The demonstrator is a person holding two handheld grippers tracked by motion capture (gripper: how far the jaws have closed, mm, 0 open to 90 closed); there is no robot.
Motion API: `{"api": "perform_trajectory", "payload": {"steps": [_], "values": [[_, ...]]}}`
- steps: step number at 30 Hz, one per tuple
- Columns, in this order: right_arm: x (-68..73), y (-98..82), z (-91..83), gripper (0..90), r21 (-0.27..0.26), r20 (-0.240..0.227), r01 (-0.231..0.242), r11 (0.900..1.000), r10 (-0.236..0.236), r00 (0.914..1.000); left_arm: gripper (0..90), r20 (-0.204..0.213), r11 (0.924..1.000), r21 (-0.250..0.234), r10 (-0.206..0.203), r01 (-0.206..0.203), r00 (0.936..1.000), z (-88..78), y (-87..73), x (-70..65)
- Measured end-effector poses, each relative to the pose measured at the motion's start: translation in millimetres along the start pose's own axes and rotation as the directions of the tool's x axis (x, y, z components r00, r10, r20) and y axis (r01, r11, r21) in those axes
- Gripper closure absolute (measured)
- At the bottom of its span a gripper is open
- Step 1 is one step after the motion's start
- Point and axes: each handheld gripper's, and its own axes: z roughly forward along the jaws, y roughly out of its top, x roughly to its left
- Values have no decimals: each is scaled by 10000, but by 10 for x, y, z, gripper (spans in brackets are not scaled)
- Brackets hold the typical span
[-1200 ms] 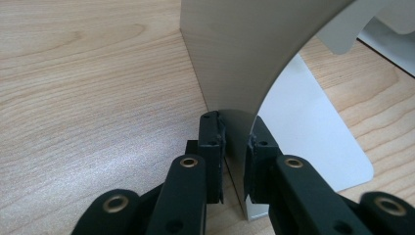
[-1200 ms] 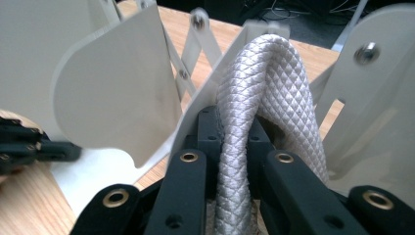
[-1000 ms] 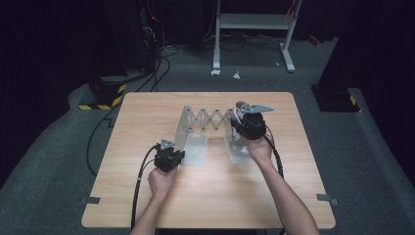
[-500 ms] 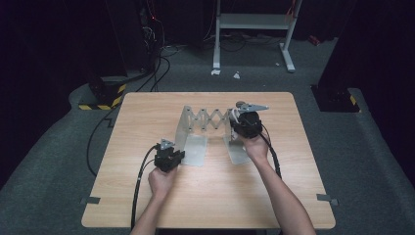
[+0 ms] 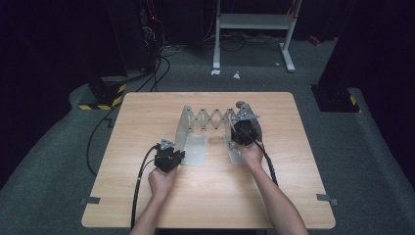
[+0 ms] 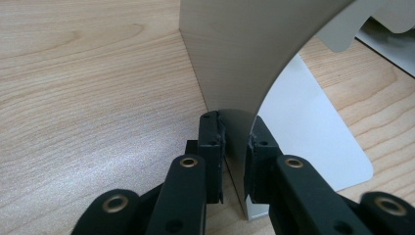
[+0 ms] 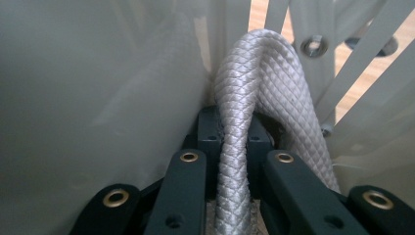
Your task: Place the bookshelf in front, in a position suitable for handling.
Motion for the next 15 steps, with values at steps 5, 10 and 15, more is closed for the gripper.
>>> {"api": "perform_trajectory", "payload": {"steps": [5,10,15], "values": [[-23,-82,128,834,351,47,-144,9993,142,9999,800,7,10000,-5,-1,1,10000,0,0,-1],[-35,-109,168,834,401,131,-216,9990,211,9997,800,10,10000,-2,12,-12,10000,-1,0,-2],[-27,-19,13,834,-52,180,-80,10000,81,9998,800,28,10000,1,29,-29,10000,0,0,-3]]}}
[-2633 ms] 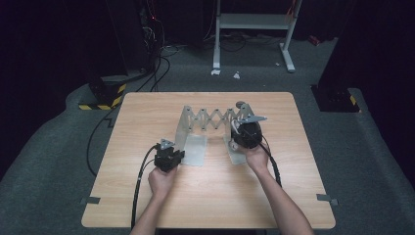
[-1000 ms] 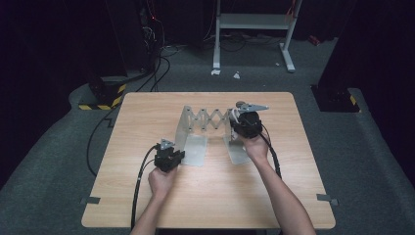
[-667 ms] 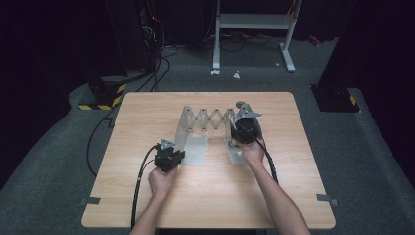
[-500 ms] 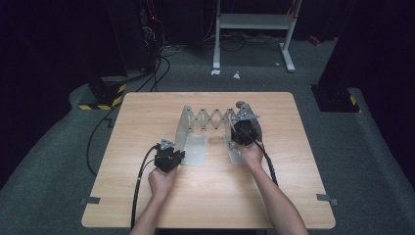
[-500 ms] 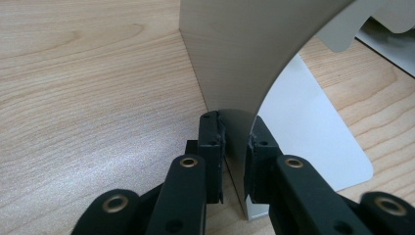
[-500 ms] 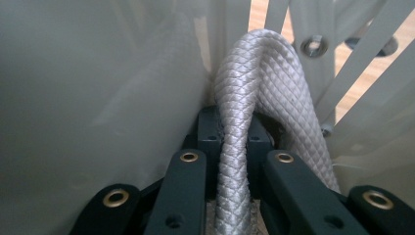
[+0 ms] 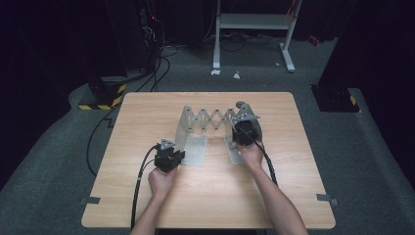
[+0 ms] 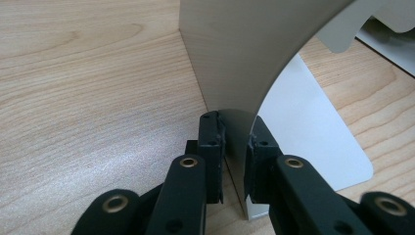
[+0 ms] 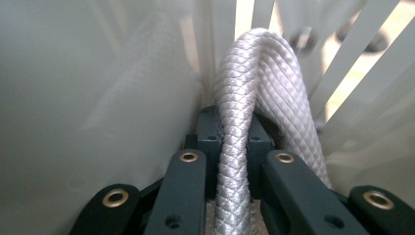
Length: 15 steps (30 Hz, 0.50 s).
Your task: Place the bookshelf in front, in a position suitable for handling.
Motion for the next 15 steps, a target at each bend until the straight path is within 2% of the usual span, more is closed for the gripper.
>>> {"api": "perform_trajectory", "payload": {"steps": [5,15], "values": [[41,141,-210,834,-738,16,268,9969,-268,9996,800,-2,10000,0,3,-3,10000,0,0,1],[80,415,-519,834,-1495,173,520,9874,-500,9986,800,49,10000,17,47,-47,10000,-3,-2,0]]}}
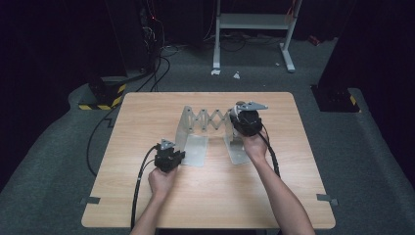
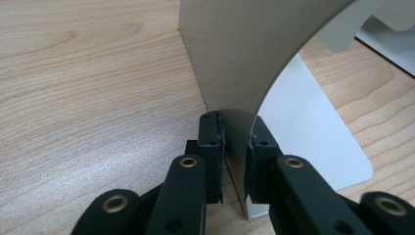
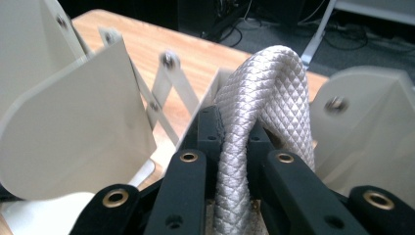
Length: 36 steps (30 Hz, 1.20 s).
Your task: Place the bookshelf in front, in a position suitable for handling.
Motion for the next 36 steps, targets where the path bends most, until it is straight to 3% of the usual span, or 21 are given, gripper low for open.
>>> {"api": "perform_trajectory", "payload": {"steps": [8,12,21,36], "values": [[-18,121,-98,834,-268,28,-28,9996,28,10000,800,14,10000,9,2,-2,10000,-1,-2,-3],[-2,115,-73,834,-103,265,63,9999,-60,9996,799,14,10000,-1,-7,7,10000,-1,-2,-5],[-19,-98,180,831,674,877,-135,9976,76,9961,799,21,10000,1,2,-2,10000,0,-1,-3],[-50,-440,459,831,1436,1285,-542,9881,357,9911,799,-4,10000,1,15,-15,10000,0,-2,-7]]}}
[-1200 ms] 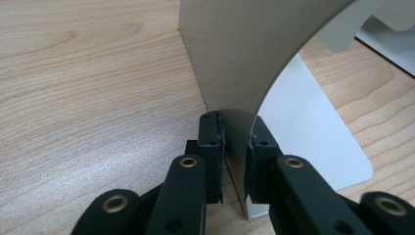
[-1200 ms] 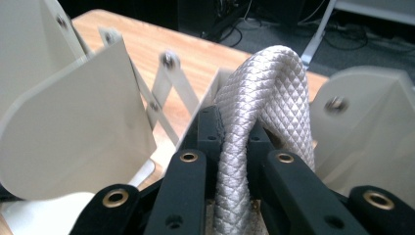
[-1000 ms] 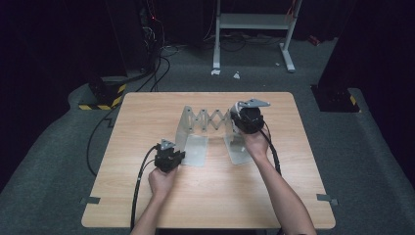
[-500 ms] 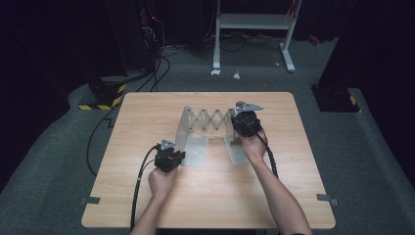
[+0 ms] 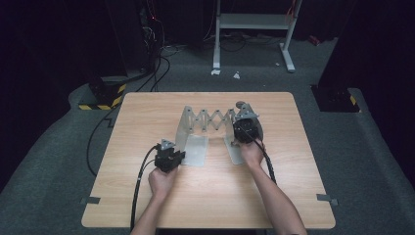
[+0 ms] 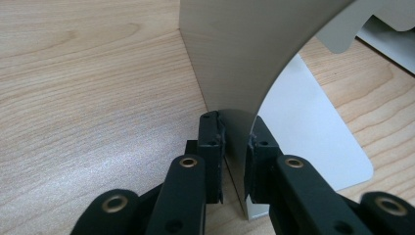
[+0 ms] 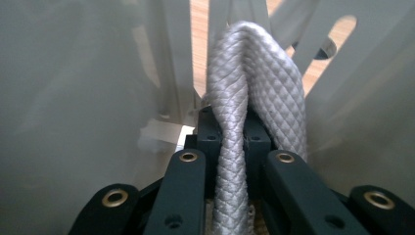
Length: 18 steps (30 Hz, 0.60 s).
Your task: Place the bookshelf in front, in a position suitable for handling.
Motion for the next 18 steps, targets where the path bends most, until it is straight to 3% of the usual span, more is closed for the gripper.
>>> {"api": "perform_trajectory", "payload": {"steps": [11,18], "values": [[-6,-22,-39,832,-210,-99,84,9997,-86,9999,799,4,10000,-3,2,-2,10000,0,0,1],[-28,117,-316,831,-1237,99,157,9922,-146,9998,798,-1,10000,-5,-9,9,10000,0,0,-1]]}}
